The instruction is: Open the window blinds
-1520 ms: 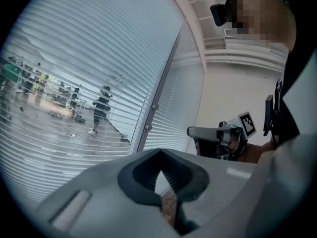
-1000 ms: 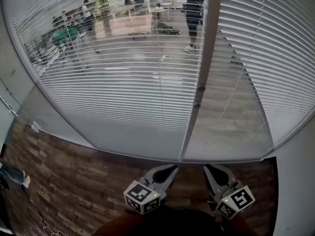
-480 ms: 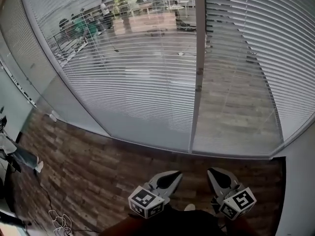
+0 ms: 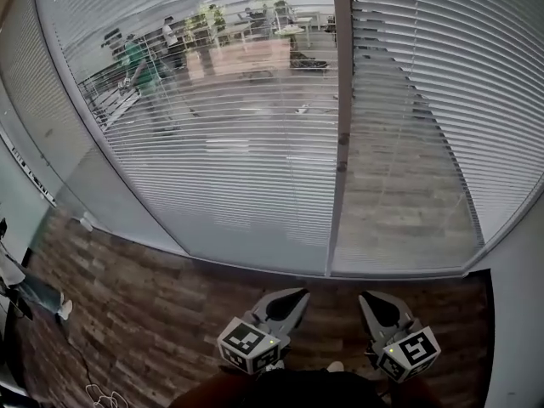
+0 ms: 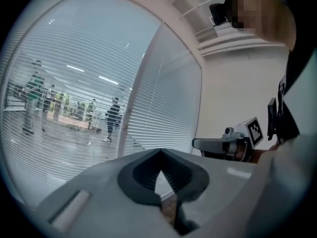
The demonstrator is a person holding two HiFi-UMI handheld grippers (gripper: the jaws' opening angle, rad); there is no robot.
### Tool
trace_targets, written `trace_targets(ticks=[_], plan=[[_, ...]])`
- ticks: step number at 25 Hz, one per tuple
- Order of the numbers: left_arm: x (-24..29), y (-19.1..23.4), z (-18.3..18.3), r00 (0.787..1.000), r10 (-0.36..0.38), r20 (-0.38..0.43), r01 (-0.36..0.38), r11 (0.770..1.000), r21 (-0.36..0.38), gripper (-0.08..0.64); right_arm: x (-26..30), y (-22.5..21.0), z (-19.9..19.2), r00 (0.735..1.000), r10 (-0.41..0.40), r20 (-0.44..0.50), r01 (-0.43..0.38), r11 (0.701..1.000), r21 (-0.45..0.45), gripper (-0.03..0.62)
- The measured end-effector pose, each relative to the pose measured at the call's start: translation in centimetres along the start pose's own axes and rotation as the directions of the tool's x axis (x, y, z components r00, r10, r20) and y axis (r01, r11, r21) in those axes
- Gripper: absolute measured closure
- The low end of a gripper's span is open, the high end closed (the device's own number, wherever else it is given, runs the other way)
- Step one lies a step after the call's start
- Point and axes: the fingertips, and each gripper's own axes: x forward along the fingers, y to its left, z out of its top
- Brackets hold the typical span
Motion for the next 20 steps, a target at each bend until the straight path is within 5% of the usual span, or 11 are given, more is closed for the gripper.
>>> trace_targets(ticks=[20], plan=[[-4.6,4.5,2.1,0.999,-0.052,0.015,0.052,0.999,0.008,0.56,3.4,4.4,-0.1,0.995,-0.095,-0.016,0.095,0.995,0.009,0.568]])
